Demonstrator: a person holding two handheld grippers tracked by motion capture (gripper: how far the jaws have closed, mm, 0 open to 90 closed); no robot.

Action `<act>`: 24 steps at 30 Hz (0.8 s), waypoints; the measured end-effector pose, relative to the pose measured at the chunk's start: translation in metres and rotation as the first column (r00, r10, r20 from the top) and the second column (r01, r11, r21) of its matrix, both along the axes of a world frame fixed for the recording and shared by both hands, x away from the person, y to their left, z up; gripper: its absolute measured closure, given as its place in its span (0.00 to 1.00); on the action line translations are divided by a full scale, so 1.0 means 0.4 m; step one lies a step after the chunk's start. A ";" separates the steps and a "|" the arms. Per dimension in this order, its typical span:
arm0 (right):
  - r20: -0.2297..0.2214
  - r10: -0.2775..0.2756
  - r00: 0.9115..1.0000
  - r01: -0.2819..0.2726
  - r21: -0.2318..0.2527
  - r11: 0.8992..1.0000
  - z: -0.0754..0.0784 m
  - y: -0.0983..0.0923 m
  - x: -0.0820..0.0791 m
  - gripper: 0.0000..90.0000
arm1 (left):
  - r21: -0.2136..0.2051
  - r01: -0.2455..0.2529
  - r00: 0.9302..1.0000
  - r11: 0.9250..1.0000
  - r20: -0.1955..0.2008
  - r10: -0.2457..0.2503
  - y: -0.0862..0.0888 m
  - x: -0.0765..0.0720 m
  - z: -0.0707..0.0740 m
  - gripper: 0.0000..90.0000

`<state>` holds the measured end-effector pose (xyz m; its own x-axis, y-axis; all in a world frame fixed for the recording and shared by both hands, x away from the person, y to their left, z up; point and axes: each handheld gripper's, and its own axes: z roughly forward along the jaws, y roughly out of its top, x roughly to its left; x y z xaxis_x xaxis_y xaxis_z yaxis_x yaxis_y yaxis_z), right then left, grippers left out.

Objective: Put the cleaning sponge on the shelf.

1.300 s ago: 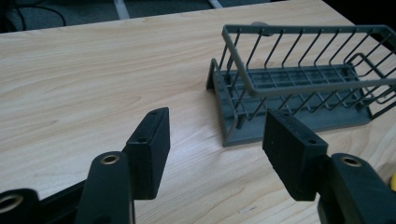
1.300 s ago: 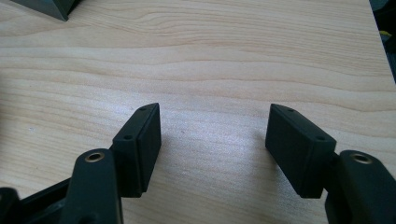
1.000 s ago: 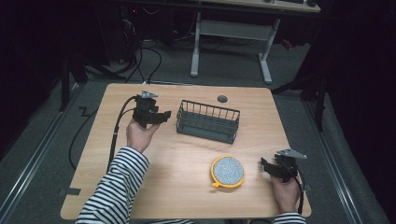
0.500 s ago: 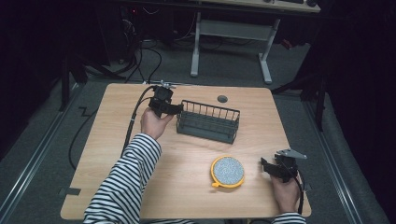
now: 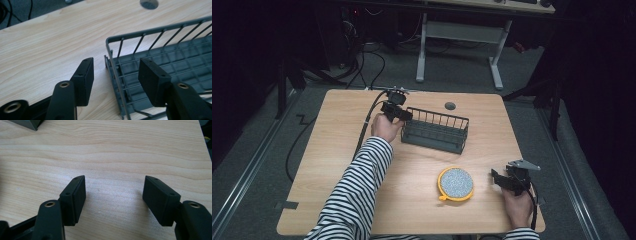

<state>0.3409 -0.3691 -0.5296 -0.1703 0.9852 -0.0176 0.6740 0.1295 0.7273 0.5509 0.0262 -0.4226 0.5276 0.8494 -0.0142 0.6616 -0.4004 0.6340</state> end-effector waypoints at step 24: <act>0.000 0.002 1.000 -0.002 -0.002 1.000 0.000 0.001 0.000 0.39 | -0.004 0.023 1.000 1.000 -0.002 -0.023 -0.003 -0.005 -0.040 0.86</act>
<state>0.3410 -0.3688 -0.5297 -0.1725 0.9848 -0.0195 0.6739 0.1324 0.7269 0.5488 0.0252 -0.4387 0.5468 0.8371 -0.0189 0.6535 -0.4126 0.6346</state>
